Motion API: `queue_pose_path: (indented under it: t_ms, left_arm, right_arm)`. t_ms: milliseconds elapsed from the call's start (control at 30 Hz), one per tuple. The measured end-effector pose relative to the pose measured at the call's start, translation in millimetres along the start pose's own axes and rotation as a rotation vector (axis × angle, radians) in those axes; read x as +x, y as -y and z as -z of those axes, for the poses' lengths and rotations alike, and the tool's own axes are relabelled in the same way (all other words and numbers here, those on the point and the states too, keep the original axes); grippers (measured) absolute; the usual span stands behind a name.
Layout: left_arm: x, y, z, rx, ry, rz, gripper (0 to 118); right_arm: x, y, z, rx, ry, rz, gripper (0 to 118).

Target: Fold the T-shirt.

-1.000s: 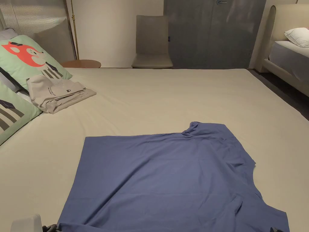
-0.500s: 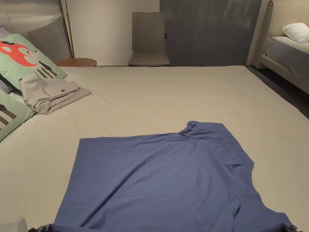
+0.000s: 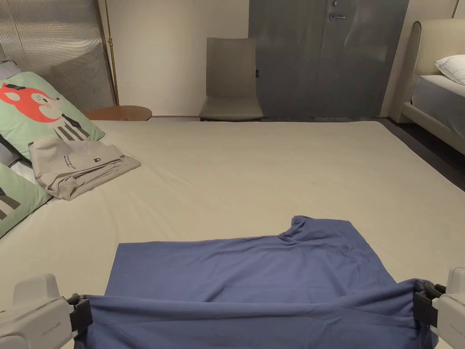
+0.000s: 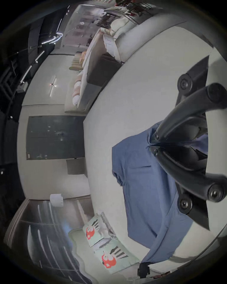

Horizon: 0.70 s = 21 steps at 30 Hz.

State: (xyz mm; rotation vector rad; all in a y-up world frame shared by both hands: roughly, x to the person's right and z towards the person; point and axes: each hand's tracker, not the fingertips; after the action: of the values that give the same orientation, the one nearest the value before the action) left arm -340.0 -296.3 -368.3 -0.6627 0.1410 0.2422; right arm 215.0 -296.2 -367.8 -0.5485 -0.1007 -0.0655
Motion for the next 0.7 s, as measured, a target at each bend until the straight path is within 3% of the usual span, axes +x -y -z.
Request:
queue_pose_path:
  t_ms: [267,500,533,567,600,633,667,700]
  left_arm:
    - [6.9,-0.4,73.6,-0.127,-0.057,-0.018,4]
    - [4.4,5.7,90.5,-0.178,-0.071,-0.004,6]
    - [4.9,5.5,89.2,-0.177,-0.072,-0.001,17]
    - [6.5,4.4,84.8,-0.167,-0.080,0.004,43]
    - [7.2,2.8,79.5,-0.140,-0.102,0.013,65]
    - [8.1,0.1,73.3,-0.110,-0.106,0.019,84]
    - [8.2,-2.1,64.7,-0.067,-0.094,0.023,101]
    - [8.7,-4.1,54.0,-0.026,-0.073,0.027,105]
  right_arm:
    - [-11.1,5.9,91.8,-0.155,0.043,-0.045,2]
    - [-8.8,13.9,106.9,-0.198,0.050,-0.065,3]
    - [-8.1,13.5,105.8,-0.199,0.048,-0.065,9]
    - [-7.6,12.1,101.9,-0.197,0.048,-0.066,34]
    - [-8.3,10.1,97.1,-0.179,0.065,-0.074,66]
    - [-8.4,7.5,91.8,-0.157,0.085,-0.090,91]
    - [-7.8,4.4,84.6,-0.129,0.092,-0.101,105]
    - [-7.6,0.4,73.4,-0.080,0.091,-0.103,104]
